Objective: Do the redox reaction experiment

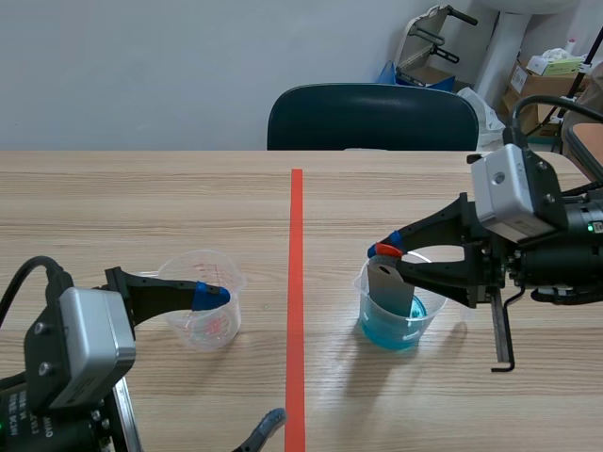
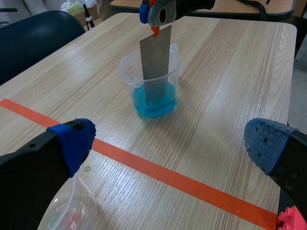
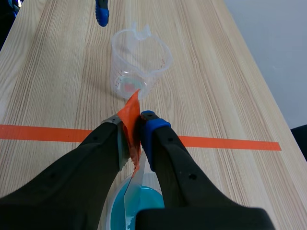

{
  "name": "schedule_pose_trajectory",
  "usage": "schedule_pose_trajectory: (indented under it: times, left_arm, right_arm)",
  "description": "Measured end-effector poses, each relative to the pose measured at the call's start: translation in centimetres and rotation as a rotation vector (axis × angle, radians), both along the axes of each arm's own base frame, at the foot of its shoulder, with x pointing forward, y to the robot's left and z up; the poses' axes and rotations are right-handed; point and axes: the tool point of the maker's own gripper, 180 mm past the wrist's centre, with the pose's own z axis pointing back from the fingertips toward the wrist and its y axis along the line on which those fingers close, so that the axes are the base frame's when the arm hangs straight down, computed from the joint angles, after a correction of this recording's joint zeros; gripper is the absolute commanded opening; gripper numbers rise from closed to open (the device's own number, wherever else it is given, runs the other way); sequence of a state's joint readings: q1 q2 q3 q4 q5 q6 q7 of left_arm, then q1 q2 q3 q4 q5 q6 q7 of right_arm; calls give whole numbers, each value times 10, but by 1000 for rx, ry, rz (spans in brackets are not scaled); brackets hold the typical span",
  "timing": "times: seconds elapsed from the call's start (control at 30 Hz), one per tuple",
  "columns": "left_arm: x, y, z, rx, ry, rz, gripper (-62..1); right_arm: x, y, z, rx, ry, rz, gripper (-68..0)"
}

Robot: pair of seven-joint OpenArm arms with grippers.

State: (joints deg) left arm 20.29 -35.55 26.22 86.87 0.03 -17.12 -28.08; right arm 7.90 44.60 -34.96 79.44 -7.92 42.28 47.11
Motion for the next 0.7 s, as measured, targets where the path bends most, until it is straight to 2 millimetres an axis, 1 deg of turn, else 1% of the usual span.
schedule_pose_trajectory:
  times: [0.33, 0.47, 0.6, 0.7]
  left_arm:
    - [0, 0, 0, 0, 0, 0, 14]
    - [0, 0, 0, 0, 0, 0, 14]
    - [0, 0, 0, 0, 0, 0, 14]
    - [0, 0, 0, 1, 0, 0, 14]
  right_arm:
    - [0, -1, 1, 1, -1, 1, -669]
    - [-2, -10, 3, -13, -5, 10, -669]
    - [-3, -16, 15, 0, -6, 9, -669]
    - [-3, -17, 28, 36, -7, 8, -669]
